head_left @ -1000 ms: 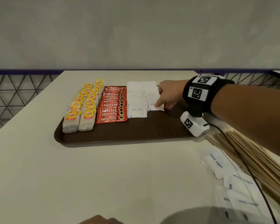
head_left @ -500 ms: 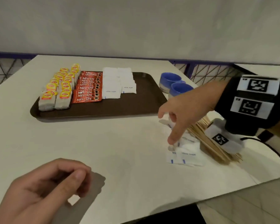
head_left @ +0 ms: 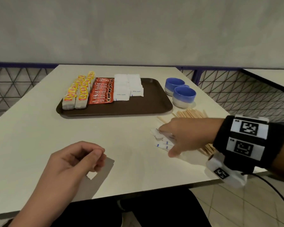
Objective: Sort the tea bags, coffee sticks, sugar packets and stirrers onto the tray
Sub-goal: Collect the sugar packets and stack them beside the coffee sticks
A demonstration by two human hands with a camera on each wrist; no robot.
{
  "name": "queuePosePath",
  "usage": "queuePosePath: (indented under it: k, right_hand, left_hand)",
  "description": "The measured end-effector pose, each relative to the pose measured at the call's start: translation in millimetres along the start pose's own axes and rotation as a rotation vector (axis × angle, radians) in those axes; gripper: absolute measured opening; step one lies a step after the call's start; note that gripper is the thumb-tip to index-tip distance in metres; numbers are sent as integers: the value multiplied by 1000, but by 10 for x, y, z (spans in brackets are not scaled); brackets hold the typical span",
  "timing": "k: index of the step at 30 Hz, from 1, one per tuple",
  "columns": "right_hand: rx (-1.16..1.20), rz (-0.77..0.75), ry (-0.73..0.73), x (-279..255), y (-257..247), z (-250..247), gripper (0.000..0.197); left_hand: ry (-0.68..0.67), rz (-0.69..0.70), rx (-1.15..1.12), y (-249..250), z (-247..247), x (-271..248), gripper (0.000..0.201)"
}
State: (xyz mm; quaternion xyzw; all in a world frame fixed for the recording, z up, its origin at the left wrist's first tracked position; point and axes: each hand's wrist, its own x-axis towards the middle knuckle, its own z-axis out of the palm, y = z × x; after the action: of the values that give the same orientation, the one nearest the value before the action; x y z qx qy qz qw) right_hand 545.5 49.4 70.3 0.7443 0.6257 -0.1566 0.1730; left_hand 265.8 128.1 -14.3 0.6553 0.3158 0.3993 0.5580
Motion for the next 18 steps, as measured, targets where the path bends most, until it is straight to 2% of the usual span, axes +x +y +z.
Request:
queuePosePath:
  k: [3, 9, 13, 16, 18]
  right_hand:
    - [36, -93, 80, 3, -269, 7, 55]
    - [201, -233, 197, 59, -735, 117, 60]
    - [265, -266, 260, 91, -827, 190, 69]
    - [349, -240, 232, -37, -724, 254, 78]
    - [384, -190, 253, -158, -639, 359, 70]
  left_hand:
    - [14, -1, -3, 38, 21, -5, 17]
    - [25, 23, 186, 15, 56, -11, 16]
    - [-57, 184, 472, -25, 85, -52, 25]
    - [-121, 211, 631, -68, 100, -51, 17]
    - [-119, 209, 682, -94, 105, -41, 11]
